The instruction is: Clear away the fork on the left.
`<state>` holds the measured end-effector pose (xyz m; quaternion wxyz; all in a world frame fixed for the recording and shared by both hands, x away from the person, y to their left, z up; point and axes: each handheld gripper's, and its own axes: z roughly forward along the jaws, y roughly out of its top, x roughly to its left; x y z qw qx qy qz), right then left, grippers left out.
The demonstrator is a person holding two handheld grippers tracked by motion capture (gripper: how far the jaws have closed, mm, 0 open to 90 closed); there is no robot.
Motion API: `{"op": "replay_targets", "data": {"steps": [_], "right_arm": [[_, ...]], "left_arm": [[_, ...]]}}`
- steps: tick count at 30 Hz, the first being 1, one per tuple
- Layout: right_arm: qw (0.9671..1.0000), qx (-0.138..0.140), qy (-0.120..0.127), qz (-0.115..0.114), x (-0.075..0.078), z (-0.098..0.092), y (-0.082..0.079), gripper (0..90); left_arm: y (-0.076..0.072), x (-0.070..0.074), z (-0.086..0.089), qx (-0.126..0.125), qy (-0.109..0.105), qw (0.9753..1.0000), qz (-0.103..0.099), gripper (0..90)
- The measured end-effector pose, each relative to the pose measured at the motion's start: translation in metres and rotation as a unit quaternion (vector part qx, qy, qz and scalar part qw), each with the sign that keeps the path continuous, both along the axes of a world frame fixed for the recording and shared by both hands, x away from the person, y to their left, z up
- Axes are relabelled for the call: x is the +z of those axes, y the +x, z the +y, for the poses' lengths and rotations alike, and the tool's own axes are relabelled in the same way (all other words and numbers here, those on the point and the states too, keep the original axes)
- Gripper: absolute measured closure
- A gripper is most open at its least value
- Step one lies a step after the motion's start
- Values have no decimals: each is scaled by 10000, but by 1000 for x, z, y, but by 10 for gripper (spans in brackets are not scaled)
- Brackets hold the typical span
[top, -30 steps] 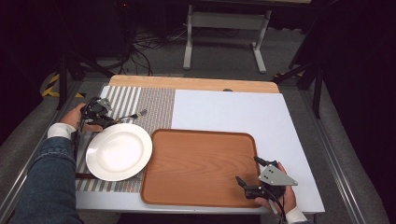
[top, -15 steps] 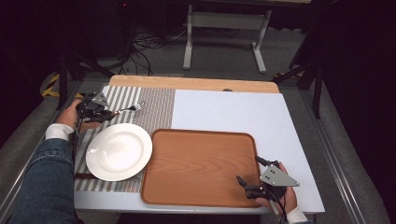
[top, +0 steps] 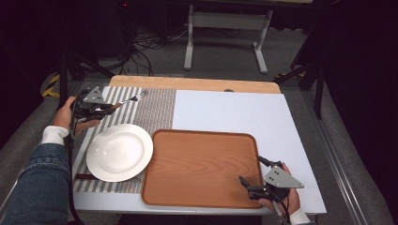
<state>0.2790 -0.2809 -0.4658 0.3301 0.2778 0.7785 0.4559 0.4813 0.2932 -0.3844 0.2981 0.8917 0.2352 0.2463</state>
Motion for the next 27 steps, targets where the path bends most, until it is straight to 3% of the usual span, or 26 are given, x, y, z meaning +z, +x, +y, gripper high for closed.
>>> {"op": "replay_targets", "data": {"steps": [5,7,17,21,27], "right_arm": [[10000,4,30,-20,1,-1,0,91],[10000,6,38,-13,1,-1,0,91],[10000,4,45,-38,1,-2,-1,91],[10000,4,50,-41,2,-2,-1,90],[10000,-7,63,-40,2,-2,-1,90]], "left_arm": [[-9,11,-9,-207,-137,9995,-182,766],[-14,17,-15,-270,-58,9993,-262,766],[-41,31,-44,-675,-51,9965,-492,766],[-54,34,-57,-818,-146,9948,-586,766],[-76,29,-75,-1112,-185,9920,-564,766]]}}
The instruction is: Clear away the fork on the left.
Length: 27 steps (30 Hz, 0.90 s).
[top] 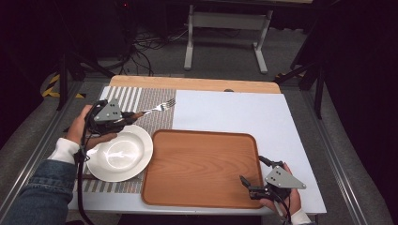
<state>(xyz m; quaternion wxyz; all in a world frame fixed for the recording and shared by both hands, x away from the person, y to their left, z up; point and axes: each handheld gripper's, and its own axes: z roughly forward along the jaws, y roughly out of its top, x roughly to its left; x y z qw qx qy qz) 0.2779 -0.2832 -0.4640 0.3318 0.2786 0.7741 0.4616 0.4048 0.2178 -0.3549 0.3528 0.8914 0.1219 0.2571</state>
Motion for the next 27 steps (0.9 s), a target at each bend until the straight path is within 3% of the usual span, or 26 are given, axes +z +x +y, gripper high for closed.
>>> {"op": "replay_targets", "data": {"steps": [7,11,16,22,27], "right_arm": [[10000,-17,6,-6,0,0,0,90],[10000,-21,15,-13,0,-1,0,90],[10000,-24,17,-32,1,-2,0,90],[10000,-33,53,-33,1,-2,0,90],[10000,-50,50,-45,1,-2,0,90]], "left_arm": [[-27,-15,-29,-357,144,9992,113,766],[-38,-20,-43,-476,85,9986,203,766],[-49,-29,-59,-501,48,9982,330,766],[-59,-49,-81,-533,-27,9964,659,766],[-72,-66,-94,-551,-84,9951,816,766]]}}
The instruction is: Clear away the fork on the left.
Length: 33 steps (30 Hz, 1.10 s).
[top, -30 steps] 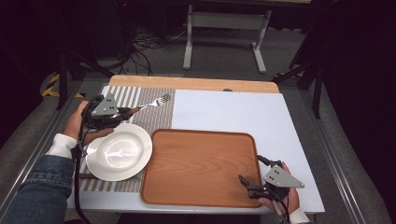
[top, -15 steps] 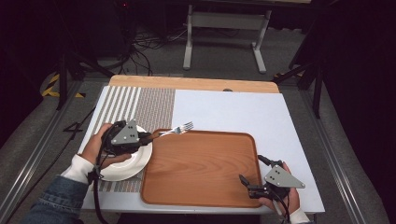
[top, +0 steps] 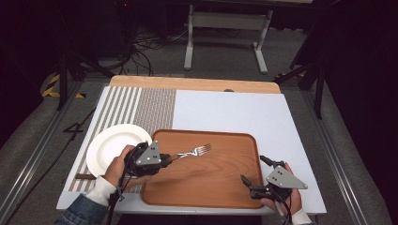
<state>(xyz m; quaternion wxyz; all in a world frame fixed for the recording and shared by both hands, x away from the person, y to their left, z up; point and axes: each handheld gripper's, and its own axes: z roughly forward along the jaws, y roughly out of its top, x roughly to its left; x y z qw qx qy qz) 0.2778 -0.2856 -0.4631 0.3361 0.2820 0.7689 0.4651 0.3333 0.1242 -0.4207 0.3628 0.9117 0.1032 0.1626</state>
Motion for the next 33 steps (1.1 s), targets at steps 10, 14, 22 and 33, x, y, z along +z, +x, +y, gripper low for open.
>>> {"op": "replay_targets", "data": {"steps": [10,14,22,33], "right_arm": [[10000,-28,-42,-18,0,1,0,92],[9999,-130,57,-79,2,-2,0,95],[10000,-27,-31,-40,0,1,0,94],[10000,-22,-35,-43,1,1,-1,91]], "left_arm": [[-20,-30,-15,-51,219,9992,320,765],[-28,-41,-19,-55,332,9987,381,765],[-40,-52,-12,264,100,9981,539,763],[-44,-39,8,138,-781,9960,414,709]]}}
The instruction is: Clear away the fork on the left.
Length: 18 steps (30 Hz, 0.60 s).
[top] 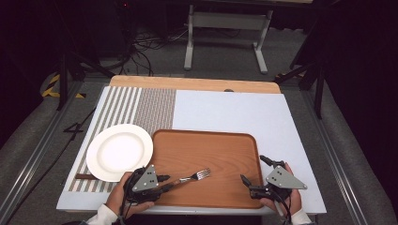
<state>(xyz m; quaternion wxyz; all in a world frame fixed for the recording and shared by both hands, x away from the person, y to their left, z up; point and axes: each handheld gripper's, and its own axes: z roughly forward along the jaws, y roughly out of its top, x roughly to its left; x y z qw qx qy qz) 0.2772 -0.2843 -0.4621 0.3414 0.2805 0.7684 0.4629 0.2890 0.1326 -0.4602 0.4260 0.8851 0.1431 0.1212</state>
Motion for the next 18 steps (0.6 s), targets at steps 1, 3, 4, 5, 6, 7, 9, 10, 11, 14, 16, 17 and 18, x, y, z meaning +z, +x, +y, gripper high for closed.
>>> {"op": "replay_targets", "data": {"steps": [1,3,4,5,6,7,9,10,11,14,16,17,18], "right_arm": [[10000,-4,6,-9,0,0,0,91],[10000,-22,12,-3,0,-1,1,91],[10000,-23,8,-7,0,-1,1,91],[10000,-24,14,-1,0,-1,1,91],[10000,-24,14,-1,0,-1,1,91],[10000,-27,1,6,0,0,1,91],[10000,-27,-12,12,-1,1,1,91],[10000,-30,-11,14,-1,1,1,91],[10000,-30,-11,14,-1,1,1,91],[10000,-28,-3,30,-1,1,2,91],[10000,-23,1,42,-2,0,2,91],[10000,-19,-3,47,-2,0,2,91],[10000,-14,-7,49,-2,0,2,91]], "left_arm": [[2,4,1,-77,-34,9999,-89,754],[6,9,0,-233,-49,9997,-92,840],[9,12,-2,-337,-12,9993,-134,874],[14,15,-6,-450,-3,9989,-161,898],[14,15,-6,-450,-3,9989,-161,900],[21,18,-14,-703,92,9974,-118,900],[28,19,-24,-858,75,9961,-178,900],[28,19,-24,-858,75,9961,-178,900],[31,19,-30,-925,103,9955,-177,900],[38,15,-51,-1361,282,9902,-127,900],[39,13,-63,-1668,511,9846,-137,900],[38,12,-69,-1717,642,9829,-167,900],[37,11,-73,-1794,703,9812,-144,900]]}}
